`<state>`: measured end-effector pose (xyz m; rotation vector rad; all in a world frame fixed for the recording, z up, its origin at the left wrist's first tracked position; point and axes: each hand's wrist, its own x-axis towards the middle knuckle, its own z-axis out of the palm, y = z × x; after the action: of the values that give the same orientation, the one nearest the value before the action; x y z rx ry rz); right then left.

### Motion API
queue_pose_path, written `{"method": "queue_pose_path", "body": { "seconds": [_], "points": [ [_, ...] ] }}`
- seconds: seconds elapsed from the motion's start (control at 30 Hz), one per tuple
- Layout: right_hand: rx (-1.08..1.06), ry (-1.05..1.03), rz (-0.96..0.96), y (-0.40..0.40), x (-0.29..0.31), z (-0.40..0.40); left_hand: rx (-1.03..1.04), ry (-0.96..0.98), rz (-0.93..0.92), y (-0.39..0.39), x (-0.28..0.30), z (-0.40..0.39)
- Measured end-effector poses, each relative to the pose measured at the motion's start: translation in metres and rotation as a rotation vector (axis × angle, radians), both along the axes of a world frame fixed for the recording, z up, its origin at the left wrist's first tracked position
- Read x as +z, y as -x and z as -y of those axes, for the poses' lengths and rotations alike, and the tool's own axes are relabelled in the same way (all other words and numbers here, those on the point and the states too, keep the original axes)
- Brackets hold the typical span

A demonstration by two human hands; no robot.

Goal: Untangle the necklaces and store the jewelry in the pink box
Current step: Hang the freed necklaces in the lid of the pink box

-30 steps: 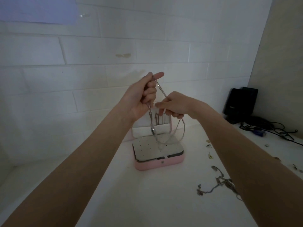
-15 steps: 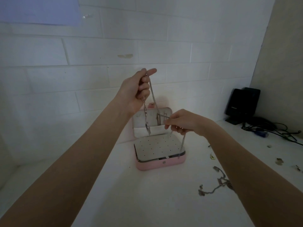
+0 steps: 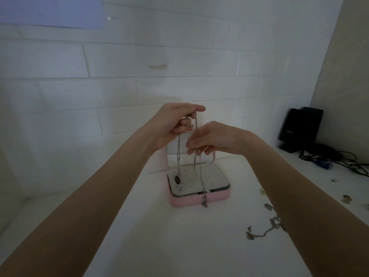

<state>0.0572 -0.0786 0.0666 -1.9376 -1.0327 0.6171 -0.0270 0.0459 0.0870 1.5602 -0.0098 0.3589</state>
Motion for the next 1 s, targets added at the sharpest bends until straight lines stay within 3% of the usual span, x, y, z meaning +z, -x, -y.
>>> {"method": "queue_pose_path", "body": {
  "seconds": [0.17,0.47,0.63,1.0],
  "points": [
    [-0.141,0.007,0.151,-0.004,0.010,-0.001,0.063,-0.102,0.034,0.005,-0.008,-0.011],
    [-0.328,-0.429,0.074,0.003,0.046,-0.006,0.113,-0.140,0.049,-0.003,-0.034,-0.017],
    [-0.336,-0.446,0.223,0.004,0.058,-0.014,0.110,-0.255,0.044,-0.007,-0.035,-0.013],
    [-0.388,-0.541,0.338,0.009,0.068,-0.021,0.090,-0.205,-0.009,-0.012,-0.035,-0.008]
  ]
}}
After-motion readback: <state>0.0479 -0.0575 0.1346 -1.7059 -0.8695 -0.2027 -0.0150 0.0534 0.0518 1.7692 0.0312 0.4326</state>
